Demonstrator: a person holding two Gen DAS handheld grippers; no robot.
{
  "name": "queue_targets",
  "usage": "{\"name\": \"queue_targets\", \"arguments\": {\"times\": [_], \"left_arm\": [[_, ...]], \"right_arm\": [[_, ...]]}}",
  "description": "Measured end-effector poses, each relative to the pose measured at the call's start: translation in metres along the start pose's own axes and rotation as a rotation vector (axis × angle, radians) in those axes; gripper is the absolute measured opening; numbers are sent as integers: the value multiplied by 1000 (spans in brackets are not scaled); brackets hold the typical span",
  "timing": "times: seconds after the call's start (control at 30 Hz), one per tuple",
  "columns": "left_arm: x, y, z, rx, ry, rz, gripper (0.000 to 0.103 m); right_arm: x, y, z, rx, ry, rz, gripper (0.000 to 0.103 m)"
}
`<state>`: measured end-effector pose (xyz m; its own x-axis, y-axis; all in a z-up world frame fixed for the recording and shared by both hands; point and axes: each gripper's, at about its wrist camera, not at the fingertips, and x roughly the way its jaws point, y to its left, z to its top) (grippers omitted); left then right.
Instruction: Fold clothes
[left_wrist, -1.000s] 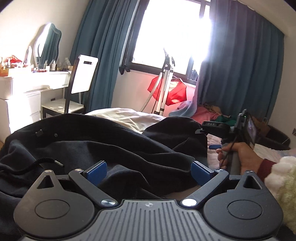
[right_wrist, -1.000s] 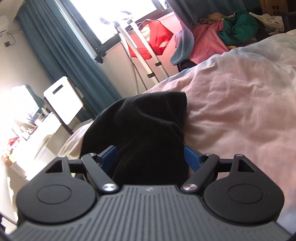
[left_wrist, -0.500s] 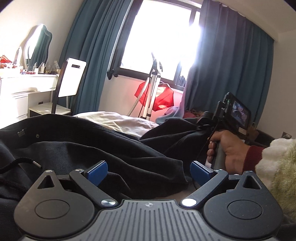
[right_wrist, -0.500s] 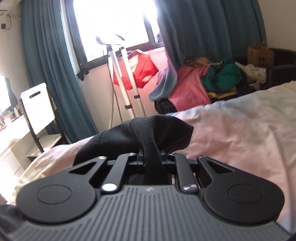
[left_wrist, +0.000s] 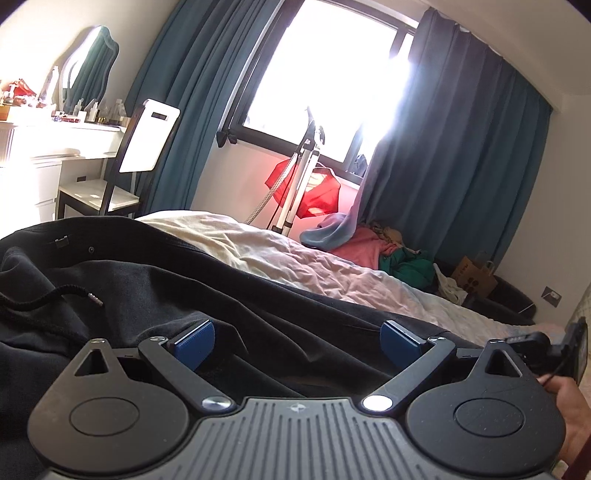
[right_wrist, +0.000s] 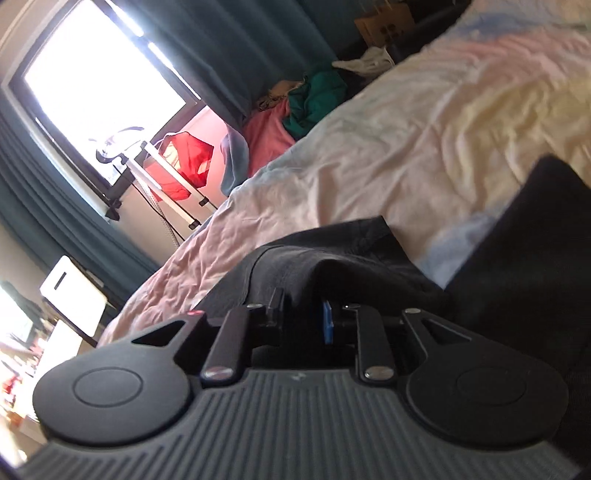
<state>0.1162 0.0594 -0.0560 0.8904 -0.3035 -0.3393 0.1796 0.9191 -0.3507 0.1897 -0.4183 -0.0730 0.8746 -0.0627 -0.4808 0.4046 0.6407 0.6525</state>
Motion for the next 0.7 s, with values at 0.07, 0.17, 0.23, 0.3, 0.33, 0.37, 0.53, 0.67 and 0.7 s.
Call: {"name": "queue_targets", "arguments": {"times": [0.07,0.17,0.23,0.3,0.33,0.37,0.53,0.67,0.7], "left_arm": [[-1,2,-2,-33,18,3,98],[1,5,-6,-96,64,-4,98],[4,5,-8,-121,87,-11,98],[10,2,-10,-111,95,-6,98],[13,1,-11,-104,98,-4,98],[16,-1,-13,-98,102,-1,98],[31,-8,-18,-66,119,13,98],[43,-13,-22,-41,133,23,98],[46,-15,-23,-34,136,26,98]], "right_arm": [[-6,-18,-7,93,25,71,51],[-8,-32,-12,216,47,212,77],[-3,-35,-14,294,53,294,77],[12,-40,-16,390,67,320,82],[19,-42,-18,437,74,333,88],[28,-44,-18,478,84,339,88],[75,-51,-3,532,56,268,88],[94,-43,40,476,-48,89,71],[101,-38,53,434,-45,31,42]]}}
